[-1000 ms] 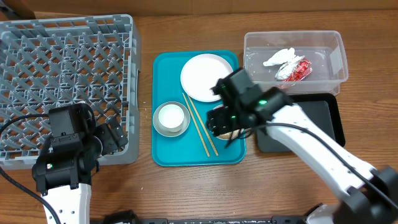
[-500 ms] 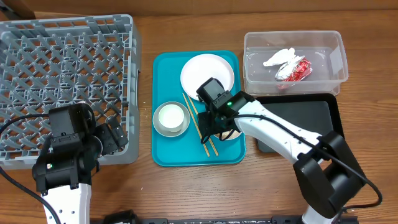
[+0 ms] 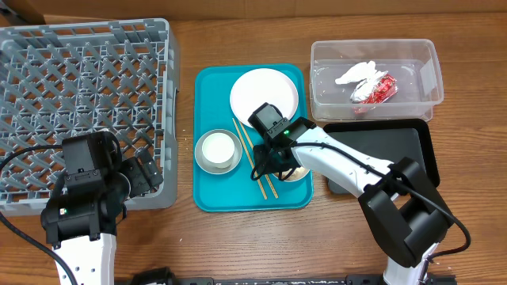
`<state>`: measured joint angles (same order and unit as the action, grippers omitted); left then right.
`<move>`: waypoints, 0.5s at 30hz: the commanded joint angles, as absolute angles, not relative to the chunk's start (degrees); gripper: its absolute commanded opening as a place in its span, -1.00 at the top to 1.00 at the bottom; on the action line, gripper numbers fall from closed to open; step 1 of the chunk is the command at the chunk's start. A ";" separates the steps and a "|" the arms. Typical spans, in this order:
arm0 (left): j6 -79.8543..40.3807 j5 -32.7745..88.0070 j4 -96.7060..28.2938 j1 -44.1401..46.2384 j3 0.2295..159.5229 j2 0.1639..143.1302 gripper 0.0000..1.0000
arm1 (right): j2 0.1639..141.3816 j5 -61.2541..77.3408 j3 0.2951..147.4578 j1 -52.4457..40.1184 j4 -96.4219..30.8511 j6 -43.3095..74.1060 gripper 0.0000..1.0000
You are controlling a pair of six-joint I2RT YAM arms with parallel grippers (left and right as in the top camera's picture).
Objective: Sort waste into correct bins and load items into the dishwasher
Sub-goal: 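Grasp the small bowl with rice scraps using the right gripper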
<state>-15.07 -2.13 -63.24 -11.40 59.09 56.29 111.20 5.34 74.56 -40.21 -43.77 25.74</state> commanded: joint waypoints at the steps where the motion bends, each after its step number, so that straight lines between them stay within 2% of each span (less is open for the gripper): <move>1: -15.88 -1.48 -63.18 -11.64 60.31 56.27 -0.99 | 110.89 5.08 75.05 -40.56 -45.21 26.59 0.78; 4: -15.86 -1.50 -63.20 -11.64 60.31 56.25 -1.00 | 109.51 4.43 76.27 -40.53 -46.61 26.61 0.92; 15: -15.88 -1.50 -63.09 -11.64 60.27 56.27 -1.00 | 96.16 -2.55 79.77 -38.81 -53.56 26.63 0.92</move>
